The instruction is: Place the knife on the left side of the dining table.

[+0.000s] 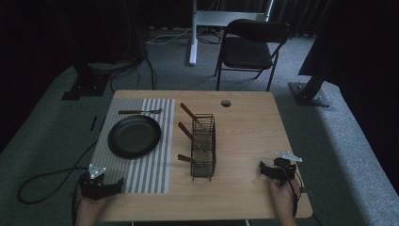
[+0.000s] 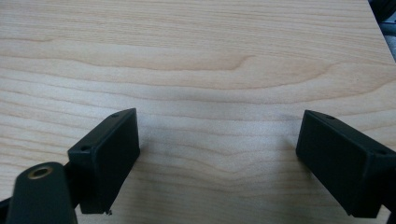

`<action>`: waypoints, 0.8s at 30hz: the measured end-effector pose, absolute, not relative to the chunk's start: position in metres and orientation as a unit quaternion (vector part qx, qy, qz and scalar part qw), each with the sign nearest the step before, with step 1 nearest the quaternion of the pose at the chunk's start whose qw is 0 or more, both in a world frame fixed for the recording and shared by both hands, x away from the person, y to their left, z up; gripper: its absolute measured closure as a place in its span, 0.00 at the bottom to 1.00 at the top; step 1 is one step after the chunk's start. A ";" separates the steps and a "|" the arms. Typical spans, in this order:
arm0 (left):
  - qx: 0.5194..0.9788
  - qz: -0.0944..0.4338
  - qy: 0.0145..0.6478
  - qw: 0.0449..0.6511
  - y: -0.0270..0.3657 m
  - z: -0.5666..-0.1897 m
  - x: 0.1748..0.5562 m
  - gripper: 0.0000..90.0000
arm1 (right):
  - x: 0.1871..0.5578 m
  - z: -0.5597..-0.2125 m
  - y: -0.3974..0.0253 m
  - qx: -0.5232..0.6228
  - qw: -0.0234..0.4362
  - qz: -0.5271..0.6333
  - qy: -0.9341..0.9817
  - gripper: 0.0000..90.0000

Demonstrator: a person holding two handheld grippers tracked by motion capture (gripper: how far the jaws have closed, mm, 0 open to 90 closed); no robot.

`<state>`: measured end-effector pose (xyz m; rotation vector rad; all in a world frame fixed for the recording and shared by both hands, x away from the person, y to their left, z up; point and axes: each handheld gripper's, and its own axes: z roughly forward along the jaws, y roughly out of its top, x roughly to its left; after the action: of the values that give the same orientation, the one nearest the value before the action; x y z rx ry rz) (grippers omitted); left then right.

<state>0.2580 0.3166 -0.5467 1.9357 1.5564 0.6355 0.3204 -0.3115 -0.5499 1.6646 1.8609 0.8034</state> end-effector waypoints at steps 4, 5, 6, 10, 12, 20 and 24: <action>0.725 0.237 0.581 0.285 0.317 -0.547 0.258 0.00 | 0.320 -0.550 -0.311 0.613 0.257 0.296 0.686 0.14; 0.725 0.237 0.581 0.285 0.317 -0.547 0.258 0.00 | 0.320 -0.550 -0.311 0.613 0.257 0.296 0.686 0.14; 0.725 0.237 0.581 0.285 0.317 -0.547 0.258 0.00 | 0.320 -0.550 -0.311 0.614 0.257 0.296 0.686 0.14; 0.726 0.237 0.580 0.286 0.317 -0.547 0.258 0.00 | 0.320 -0.550 -0.311 0.613 0.257 0.296 0.686 0.14; 0.726 0.236 0.579 0.286 0.317 -0.547 0.258 0.01 | 0.320 -0.550 -0.311 0.613 0.257 0.296 0.686 0.14; 0.729 0.236 0.575 0.287 0.320 -0.545 0.257 0.05 | 0.320 -0.550 -0.312 0.613 0.257 0.296 0.686 0.14; 0.732 0.233 0.573 0.285 0.319 -0.544 0.257 0.05 | 0.320 -0.550 -0.311 0.614 0.257 0.296 0.686 0.14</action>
<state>0.2569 0.3193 -0.5445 1.9577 1.5317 0.6233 0.3204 -0.3115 -0.5499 1.6647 1.8603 0.8035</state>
